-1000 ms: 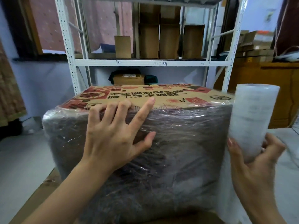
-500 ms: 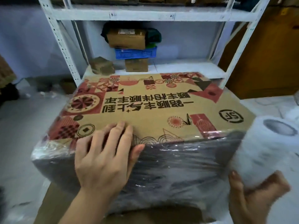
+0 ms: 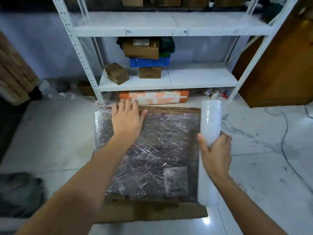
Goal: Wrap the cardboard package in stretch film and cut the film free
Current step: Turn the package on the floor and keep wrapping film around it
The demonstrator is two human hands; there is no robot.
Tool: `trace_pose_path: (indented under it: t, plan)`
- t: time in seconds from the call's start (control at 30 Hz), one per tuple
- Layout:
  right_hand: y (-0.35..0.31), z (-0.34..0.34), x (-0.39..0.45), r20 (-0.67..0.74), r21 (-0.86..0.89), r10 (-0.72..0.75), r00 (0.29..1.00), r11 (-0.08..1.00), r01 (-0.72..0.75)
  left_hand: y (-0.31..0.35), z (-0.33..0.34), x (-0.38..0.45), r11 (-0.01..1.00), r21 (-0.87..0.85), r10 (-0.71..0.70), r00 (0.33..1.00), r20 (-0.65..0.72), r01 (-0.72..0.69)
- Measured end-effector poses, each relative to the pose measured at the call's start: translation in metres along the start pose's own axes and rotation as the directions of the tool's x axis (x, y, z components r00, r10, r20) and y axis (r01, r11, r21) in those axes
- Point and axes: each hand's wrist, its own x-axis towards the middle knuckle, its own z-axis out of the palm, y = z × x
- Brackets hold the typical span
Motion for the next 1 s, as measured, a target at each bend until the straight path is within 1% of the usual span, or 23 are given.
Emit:
trace_pose_path:
  t: [0.03,0.07,0.13,0.17,0.2,0.3,0.33,0.37,0.43,0.5,0.63,0.67,0.7,0.77,0.8,0.83,0.9,1.0]
  plan:
    - [-0.004,-0.002,0.009,0.021,-0.028,0.003,1.000,1.000,-0.002,0.007,-0.008,0.003,1.000,0.010,-0.015,1.000,0.004,0.015]
    - [-0.009,-0.003,0.018,0.041,-0.050,-0.004,0.999,0.999,0.006,0.014,-0.014,0.003,0.999,0.029,0.029,0.999,0.018,-0.029]
    - [-0.014,-0.003,0.032,0.078,-0.095,-0.023,0.997,0.995,0.030,0.025,-0.016,-0.005,0.979,0.075,0.182,0.977,0.107,-0.191]
    - [-0.016,-0.002,0.037,0.094,-0.115,-0.030,0.995,0.993,0.040,0.027,-0.012,-0.010,0.968,0.071,0.226,0.962,0.152,-0.239]
    - [-0.017,-0.001,0.042,0.106,-0.126,-0.027,0.994,0.991,0.040,0.027,-0.006,-0.013,0.967,0.068,0.229,0.955,0.188,-0.246]
    - [-0.019,0.002,0.051,0.141,-0.144,-0.008,0.990,0.989,0.029,0.022,0.020,-0.012,0.987,0.073,0.118,0.953,0.280,-0.144]
    - [-0.019,0.003,0.052,0.145,-0.150,-0.006,0.989,0.988,0.028,0.019,0.029,-0.012,0.989,0.069,0.108,0.954,0.280,-0.132]
    - [-0.017,0.005,0.054,0.152,-0.153,0.000,0.988,0.988,0.023,0.018,0.038,-0.011,0.990,0.059,0.112,0.959,0.259,-0.131]
    - [-0.017,0.007,0.057,0.166,-0.133,0.014,0.986,0.991,0.009,0.016,0.054,-0.008,0.993,0.022,0.113,0.979,0.168,-0.118]
    - [-0.019,0.007,0.061,0.186,-0.109,0.026,0.982,0.994,-0.006,0.016,0.065,-0.005,0.995,-0.002,0.100,0.990,0.104,-0.100]
    - [-0.011,0.002,0.071,0.320,-0.029,0.056,0.946,0.998,-0.049,0.018,0.081,0.004,0.989,-0.074,0.128,0.992,-0.013,-0.129]
    - [-0.010,-0.003,0.072,0.348,-0.046,0.048,0.936,0.998,-0.035,0.018,0.084,0.005,0.986,-0.093,0.132,0.990,-0.043,-0.136]
    - [-0.008,-0.007,0.072,0.357,-0.111,0.026,0.934,0.994,0.015,0.018,0.087,0.005,0.984,-0.111,0.132,0.989,-0.068,-0.139]
    - [-0.009,-0.013,0.068,0.324,-0.311,-0.046,0.945,0.938,0.152,0.018,0.092,0.000,0.979,-0.146,0.128,0.986,-0.108,-0.143]
    - [-0.011,-0.016,0.063,0.300,-0.349,-0.067,0.952,0.921,0.174,0.017,0.095,-0.003,0.978,-0.156,0.123,0.985,-0.122,-0.142]
    - [-0.012,-0.017,0.057,0.289,-0.329,-0.056,0.956,0.932,0.154,0.017,0.096,-0.006,0.978,-0.157,0.116,0.984,-0.133,-0.136]
    - [-0.016,-0.022,0.047,0.283,-0.201,-0.011,0.959,0.977,0.071,0.018,0.098,-0.006,0.980,-0.156,0.101,0.985,-0.140,-0.123]
    - [-0.020,-0.024,0.040,0.353,0.024,0.030,0.935,0.999,-0.041,0.018,0.099,-0.001,0.982,-0.150,0.096,0.987,-0.130,-0.116]
